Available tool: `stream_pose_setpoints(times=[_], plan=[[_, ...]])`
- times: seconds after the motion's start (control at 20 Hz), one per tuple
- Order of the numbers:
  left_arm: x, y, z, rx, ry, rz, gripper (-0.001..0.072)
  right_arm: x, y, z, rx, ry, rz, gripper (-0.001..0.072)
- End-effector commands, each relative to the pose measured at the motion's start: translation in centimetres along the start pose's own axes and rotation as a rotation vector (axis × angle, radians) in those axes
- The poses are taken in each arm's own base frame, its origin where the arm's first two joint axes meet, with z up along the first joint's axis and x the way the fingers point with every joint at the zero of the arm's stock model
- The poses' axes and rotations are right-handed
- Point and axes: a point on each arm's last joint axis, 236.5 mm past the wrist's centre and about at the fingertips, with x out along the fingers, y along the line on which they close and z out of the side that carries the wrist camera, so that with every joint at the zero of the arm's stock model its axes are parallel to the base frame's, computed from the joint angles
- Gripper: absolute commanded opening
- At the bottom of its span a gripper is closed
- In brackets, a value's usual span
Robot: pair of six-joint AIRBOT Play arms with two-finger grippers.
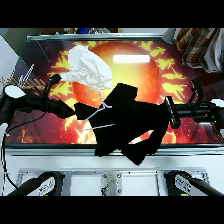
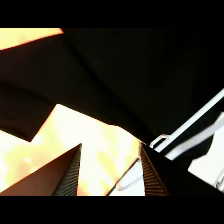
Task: Fold the clothes and pants, and hang the long-sleeved shirts on hangers.
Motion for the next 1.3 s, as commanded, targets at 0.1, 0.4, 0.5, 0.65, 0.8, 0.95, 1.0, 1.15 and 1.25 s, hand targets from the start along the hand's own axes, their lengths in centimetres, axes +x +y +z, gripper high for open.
stream_pose_setpoints(times=[0.1,0.4,0.5,0.65,0.8,0.95,1.0,1.15,1.25], plan=[[-5.8,1.0,2.1,-0.167,-0.181,0.185,0.036,-0.2,-1.0,3.0,-0.015,-0.018,-0.162,0.0014],[-7.4,0.3,-2.5,-0.445,-0.18,0.327,0.0486,-0.6,1.0,6.8,-0.067,-0.03,-0.297,0.0013],[-5.1,-1.6,-3.8,-0.598,-0.215,0.223,0.0681,-0.7,1.4,7.6,-0.077,-0.036,-0.323,0.0013],[-1.9,-4.3,-5.1,-0.687,-0.246,0.069,0.0681,-0.8,1.7,7.9,-0.058,-0.044,-0.335,0.0013],[0.3,-5.4,-5.2,-0.708,-0.282,0.067,0.068,-0.8,1.7,7.9,-0.051,-0.045,-0.334,0.0013],[1.7,-8.3,-2.7,-0.661,-0.341,0.03,0.0611,-0.8,1.7,7.9,-0.032,-0.048,-0.334,0.0014],[2.2,-9.7,-1.6,-0.62,-0.352,0.007,0.0591,-0.8,1.7,7.9,-0.015,-0.051,-0.333,0.0013],[5.2,-14.1,0.4,-0.529,-0.283,-0.07,0.0592,-0.8,1.7,7.9,-0.003,-0.053,-0.333,0.0014],[7.1,-16.0,1.1,-0.494,-0.215,-0.1,0.0592,-0.8,1.7,7.9,-0.003,-0.053,-0.333,0.0014]])
